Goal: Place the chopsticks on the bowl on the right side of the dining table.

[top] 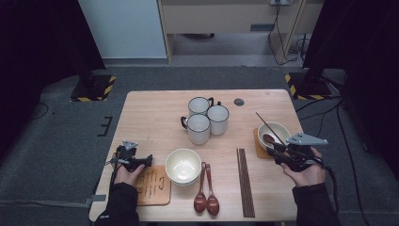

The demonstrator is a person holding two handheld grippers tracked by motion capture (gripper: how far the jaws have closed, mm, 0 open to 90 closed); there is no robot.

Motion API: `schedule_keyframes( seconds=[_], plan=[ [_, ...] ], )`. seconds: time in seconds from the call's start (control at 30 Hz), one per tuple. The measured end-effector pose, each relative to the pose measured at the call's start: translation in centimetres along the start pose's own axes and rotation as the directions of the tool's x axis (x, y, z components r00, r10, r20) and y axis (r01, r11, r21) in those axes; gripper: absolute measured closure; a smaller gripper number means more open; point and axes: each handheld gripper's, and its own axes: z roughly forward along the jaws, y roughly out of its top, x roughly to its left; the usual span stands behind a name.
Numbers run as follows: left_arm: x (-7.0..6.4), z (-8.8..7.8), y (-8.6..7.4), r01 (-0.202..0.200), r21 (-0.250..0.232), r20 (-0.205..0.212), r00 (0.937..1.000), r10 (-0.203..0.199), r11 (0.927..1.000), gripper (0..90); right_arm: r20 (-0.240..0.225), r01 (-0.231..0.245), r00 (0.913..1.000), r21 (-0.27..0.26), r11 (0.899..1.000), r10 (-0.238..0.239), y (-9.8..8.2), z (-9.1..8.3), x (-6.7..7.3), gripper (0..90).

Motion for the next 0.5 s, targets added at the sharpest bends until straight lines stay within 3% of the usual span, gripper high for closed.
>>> schedule_keyframes(
  seconds=[0.5],
  plan=[
    [0.0,0.0,0.0,0.0,0.0,0.0,1.0,0.0,1.0,0.0,-0.017,0.035,0.9993,0.04,0.999,-0.035,-1.4,2.0,2.3,64.1]
  ],
)
